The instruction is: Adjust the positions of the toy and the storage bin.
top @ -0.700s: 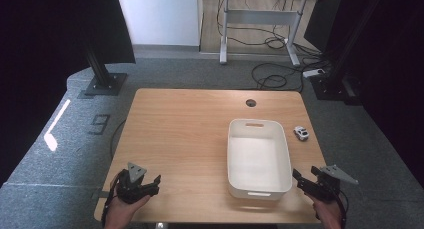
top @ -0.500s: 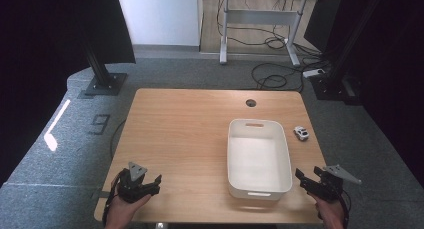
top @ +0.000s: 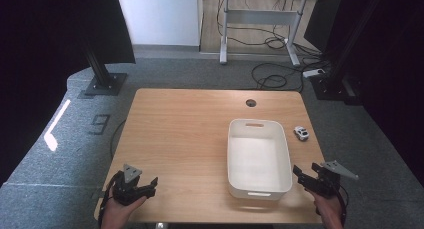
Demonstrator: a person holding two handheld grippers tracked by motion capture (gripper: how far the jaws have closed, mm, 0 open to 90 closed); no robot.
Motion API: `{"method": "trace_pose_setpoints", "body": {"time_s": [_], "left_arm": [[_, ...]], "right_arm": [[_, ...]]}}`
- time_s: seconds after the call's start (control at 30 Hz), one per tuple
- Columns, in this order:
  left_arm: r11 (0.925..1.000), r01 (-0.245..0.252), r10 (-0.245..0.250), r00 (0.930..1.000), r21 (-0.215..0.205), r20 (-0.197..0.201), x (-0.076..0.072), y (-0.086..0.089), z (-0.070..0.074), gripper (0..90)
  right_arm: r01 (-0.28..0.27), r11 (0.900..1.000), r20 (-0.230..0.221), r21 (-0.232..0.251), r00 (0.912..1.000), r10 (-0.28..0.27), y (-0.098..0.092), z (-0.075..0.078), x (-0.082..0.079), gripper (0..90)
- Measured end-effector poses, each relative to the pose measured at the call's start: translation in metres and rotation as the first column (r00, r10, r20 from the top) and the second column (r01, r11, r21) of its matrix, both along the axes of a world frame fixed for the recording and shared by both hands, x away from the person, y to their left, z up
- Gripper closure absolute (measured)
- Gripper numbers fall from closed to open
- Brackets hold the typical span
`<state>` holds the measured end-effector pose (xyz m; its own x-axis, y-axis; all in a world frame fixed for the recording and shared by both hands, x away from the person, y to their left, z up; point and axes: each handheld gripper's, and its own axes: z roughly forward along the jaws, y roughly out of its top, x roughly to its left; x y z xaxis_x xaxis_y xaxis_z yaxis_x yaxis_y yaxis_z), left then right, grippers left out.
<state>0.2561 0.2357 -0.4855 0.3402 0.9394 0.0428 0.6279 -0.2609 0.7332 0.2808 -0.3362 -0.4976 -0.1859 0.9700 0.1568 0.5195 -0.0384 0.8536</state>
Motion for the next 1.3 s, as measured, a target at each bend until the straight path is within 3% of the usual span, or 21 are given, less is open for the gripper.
{"method": "trace_pose_setpoints", "body": {"time_s": [0.47,1.2,1.3], "left_arm": [[0.9999,0.013,-0.013,0.9998,-0.008,-0.012,0.004,-0.004,-0.002,19.9],[0.9995,0.033,-0.033,0.999,0.003,-0.03,0.005,-0.011,-0.004,19.8],[0.9994,0.033,-0.033,0.999,0.004,-0.03,0.006,-0.012,-0.005,19.8]], "right_arm": [[0.0,1.0,-0.001,-0.004,1.0,0.0,0.002,0.006,0.017,15.1],[-0.027,1.0,0.002,0.003,0.9996,0.027,0.004,0.007,0.034,24.6],[-0.039,0.999,0.025,0.018,0.9989,0.038,0.007,0.01,0.035,23.9]]}}
